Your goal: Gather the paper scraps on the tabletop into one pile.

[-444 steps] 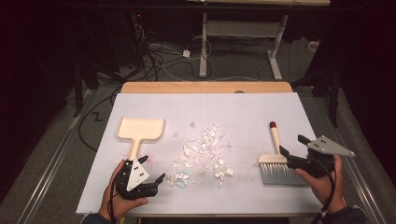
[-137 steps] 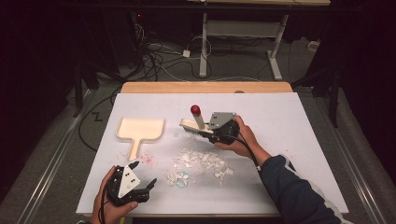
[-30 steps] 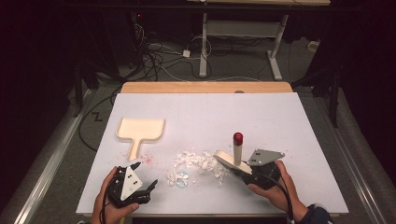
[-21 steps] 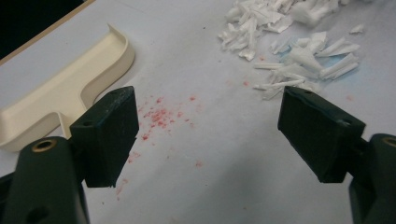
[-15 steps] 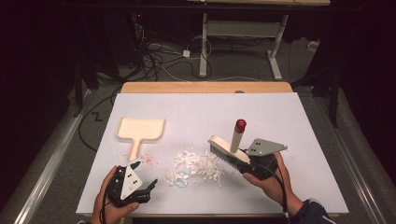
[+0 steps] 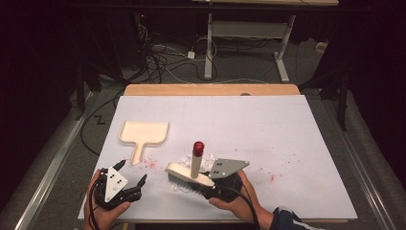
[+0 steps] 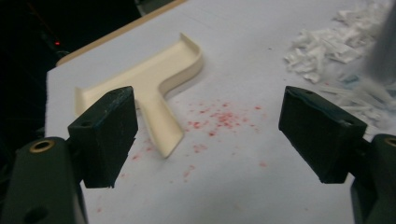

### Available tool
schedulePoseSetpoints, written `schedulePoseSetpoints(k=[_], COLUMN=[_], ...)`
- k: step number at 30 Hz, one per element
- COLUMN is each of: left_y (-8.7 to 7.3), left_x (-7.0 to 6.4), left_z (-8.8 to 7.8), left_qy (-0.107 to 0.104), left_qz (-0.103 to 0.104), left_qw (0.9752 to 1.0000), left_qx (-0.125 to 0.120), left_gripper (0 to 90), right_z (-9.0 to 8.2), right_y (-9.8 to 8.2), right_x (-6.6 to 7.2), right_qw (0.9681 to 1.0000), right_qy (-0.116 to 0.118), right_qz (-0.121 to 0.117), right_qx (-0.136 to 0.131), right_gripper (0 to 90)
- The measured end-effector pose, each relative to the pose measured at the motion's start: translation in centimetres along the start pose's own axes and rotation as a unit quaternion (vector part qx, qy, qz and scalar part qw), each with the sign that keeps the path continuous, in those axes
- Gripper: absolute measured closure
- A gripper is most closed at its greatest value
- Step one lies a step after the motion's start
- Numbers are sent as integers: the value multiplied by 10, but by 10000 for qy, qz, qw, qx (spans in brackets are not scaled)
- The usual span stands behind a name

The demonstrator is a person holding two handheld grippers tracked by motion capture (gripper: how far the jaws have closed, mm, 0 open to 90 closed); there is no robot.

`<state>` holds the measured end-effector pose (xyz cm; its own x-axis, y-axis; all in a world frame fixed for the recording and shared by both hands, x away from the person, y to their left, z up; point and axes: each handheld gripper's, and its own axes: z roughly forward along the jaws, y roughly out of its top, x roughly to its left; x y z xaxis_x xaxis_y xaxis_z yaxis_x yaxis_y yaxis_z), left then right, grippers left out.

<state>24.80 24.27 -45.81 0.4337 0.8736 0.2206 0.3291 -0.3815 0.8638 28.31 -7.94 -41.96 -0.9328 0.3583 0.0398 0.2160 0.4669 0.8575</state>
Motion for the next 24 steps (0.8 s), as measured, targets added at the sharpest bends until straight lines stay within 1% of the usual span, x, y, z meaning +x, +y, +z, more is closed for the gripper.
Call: schedulePoseSetpoints(k=[1, 2, 3, 4, 6, 8, 9, 10, 11, 13, 16, 17, 18, 19, 20, 21, 22, 23, 24], left_y=[-1, -2, -3, -3, -4, -4, -4, -3, -3, -2, 2, 4, 5, 5, 6, 7, 8, 8, 9], left_x=[2, 4, 6, 7, 7, 6, 5, 4, 3, -1, -12, -16, -19, -22, -27, -31, -34, -37, -39], left_z=[-2, -3, -4, -5, -5, -4, -4, -3, -1, 2, 6, 8, 9, 10, 13, 15, 17, 19, 20], left_qy=[73, 148, 216, 275, 302, 293, 257, 214, 149, -17, -210, -282, -350, -400, -471, -524, -576, -607, -644], left_qz=[-75, -134, -164, -160, -148, -107, -81, -47, -16, 33, 251, 308, 388, 452, 559, 642, 707, 817, 854], left_qw=[9999, 9998, 9996, 9994, 9994, 9994, 9996, 9997, 9998, 10000, 9995, 9991, 9986, 9982, 9973, 9966, 9958, 9948, 9942], left_qx=[-45, -82, -100, -110, -124, -120, -112, -103, -101, -91, -52, -49, -49, -32, 9, 42, 70, 58, 70], left_gripper=[192, 192, 192, 192, 191, 191, 191, 191, 191, 191, 189, 189, 189, 189, 189, 189, 189, 189, 189], right_z=[11, 16, 16, 22, 32, 40, 43, 43, 43, 42, 38, 35, 30, 30, 25, 25, 23, 21, 19], right_y=[0, -1, -1, -3, -7, -10, -12, -12, -11, -12, -15, -16, -19, -19, -23, -23, -25, -25, -26], right_x=[8, 11, 11, 13, 15, 16, 14, 12, 10, 3, -9, -13, -21, -21, -32, -32, -36, -40, -43], right_qw=[9999, 9998, 9998, 9997, 9993, 9991, 9990, 9992, 9991, 9988, 9978, 9974, 9966, 9966, 9954, 9954, 9949, 9945, 9940], right_qy=[121, 161, 161, 183, 228, 152, 121, 33, -46, -182, -332, -379, -528, -528, -622, -622, -648, -680, -724], right_qz=[-42, -40, -40, 30, 56, 39, 72, 78, 62, 111, 236, 272, 353, 353, 517, 517, 572, 605, 641], right_qx=[81, 140, 140, 162, 284, 384, 422, 379, 408, 445, 527, 548, 521, 521, 508, 508, 518, 525, 513], right_gripper=[685, 685, 685, 685, 685, 685, 685, 685, 685, 684, 682, 682, 682, 682, 681, 681, 680, 680, 680])
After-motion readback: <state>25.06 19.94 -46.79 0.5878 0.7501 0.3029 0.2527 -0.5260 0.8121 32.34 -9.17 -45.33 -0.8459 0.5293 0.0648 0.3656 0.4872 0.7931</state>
